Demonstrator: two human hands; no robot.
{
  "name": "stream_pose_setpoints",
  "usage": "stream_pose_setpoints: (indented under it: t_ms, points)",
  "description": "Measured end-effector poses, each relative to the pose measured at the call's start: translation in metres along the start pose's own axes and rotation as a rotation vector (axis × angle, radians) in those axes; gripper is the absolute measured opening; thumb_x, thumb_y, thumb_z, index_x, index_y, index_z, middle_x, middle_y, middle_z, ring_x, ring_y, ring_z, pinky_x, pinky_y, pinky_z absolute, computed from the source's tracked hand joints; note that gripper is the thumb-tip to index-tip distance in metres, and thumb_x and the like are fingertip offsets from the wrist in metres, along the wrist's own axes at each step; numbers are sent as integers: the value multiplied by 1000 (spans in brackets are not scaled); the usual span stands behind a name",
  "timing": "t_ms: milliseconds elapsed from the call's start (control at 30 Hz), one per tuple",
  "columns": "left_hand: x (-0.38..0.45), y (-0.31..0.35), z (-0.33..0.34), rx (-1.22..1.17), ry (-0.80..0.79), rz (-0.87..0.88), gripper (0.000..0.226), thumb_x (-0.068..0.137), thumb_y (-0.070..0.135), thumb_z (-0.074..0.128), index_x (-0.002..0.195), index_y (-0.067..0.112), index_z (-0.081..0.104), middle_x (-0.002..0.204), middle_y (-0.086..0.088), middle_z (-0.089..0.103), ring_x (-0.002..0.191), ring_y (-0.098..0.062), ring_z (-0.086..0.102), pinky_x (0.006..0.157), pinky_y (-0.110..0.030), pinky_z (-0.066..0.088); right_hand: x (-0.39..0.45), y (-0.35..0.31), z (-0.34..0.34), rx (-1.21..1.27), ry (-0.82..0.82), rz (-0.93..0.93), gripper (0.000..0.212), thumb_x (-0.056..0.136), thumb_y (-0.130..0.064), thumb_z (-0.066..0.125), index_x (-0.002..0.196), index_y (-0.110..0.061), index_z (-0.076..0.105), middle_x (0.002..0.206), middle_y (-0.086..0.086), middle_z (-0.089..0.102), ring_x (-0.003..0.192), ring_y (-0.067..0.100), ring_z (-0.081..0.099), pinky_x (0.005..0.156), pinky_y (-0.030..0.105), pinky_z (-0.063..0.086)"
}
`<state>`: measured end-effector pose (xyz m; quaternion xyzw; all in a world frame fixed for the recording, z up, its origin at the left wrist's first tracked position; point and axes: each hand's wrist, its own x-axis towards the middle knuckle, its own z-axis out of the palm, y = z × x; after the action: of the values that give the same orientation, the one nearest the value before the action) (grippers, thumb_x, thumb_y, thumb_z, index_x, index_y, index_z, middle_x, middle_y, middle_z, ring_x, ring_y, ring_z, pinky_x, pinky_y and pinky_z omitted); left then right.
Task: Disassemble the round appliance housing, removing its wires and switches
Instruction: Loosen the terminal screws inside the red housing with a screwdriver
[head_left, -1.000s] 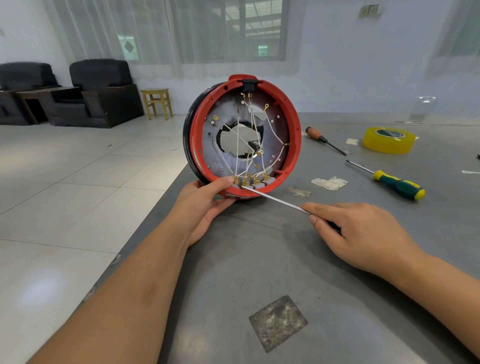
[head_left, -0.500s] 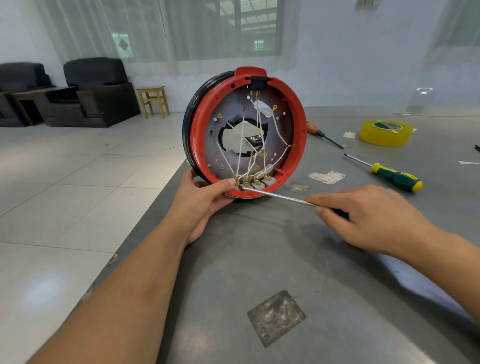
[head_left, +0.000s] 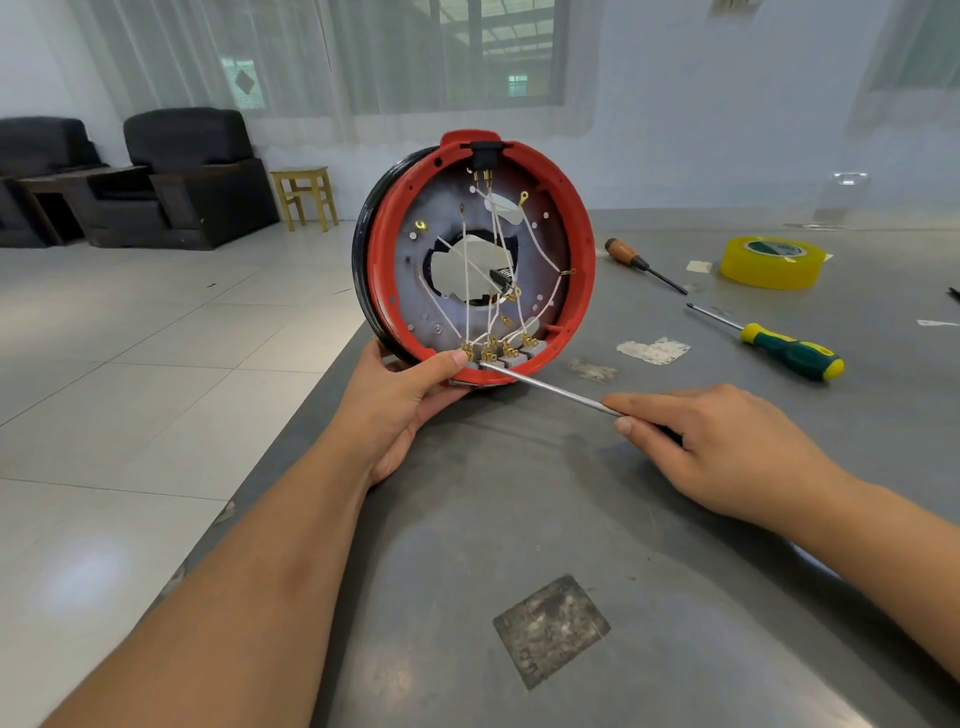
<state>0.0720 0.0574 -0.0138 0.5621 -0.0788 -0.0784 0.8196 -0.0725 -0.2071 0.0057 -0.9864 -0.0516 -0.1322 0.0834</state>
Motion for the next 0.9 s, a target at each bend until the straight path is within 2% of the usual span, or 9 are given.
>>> stream_pose_setpoints:
  t_ms: [233, 400, 567, 733, 900]
  points:
    - [2, -1, 0, -37, 3, -22, 63, 84, -2, 83, 137, 2, 51, 118, -23, 75, 104, -39, 77, 92, -55, 62, -1, -5, 2, 109, 31, 32, 51, 94, -65, 29, 135, -52, 57, 116, -18, 73, 102, 16, 68, 80, 40, 58]
    - [1, 1, 0, -57, 10, -32, 63, 84, -3, 83, 138, 3, 50, 124, -21, 73, 104, -39, 77, 88, -53, 64, 0, 1, 2, 170, 43, 89, 44, 93, -65, 35, 129, -56, 59, 94, -26, 72, 76, 1, 61, 70, 34, 57]
    - [3, 0, -1, -85, 17, -36, 68, 82, -5, 84, 138, 4, 49, 130, -25, 68, 105, -41, 76, 88, -54, 63, -2, 1, -3, 60, 80, 45, 42, 94, -62, 38, 129, -55, 61, 112, -24, 73, 93, 13, 69, 70, 36, 57]
    - [4, 0, -2, -90, 21, -33, 70, 80, -5, 86, 138, 5, 49, 129, -26, 68, 104, -42, 76, 88, -55, 63, -1, 2, -3, -13, 86, 2, 44, 95, -62, 35, 131, -55, 59, 110, -19, 74, 97, 19, 69, 70, 38, 58]
    - [2, -1, -1, -91, 15, -28, 78, 71, -3, 90, 137, 5, 49, 123, -28, 70, 102, -43, 76, 87, -55, 63, -1, 7, -3, -64, 128, -26, 47, 94, -62, 31, 130, -54, 60, 104, -17, 75, 91, 23, 70, 63, 36, 56]
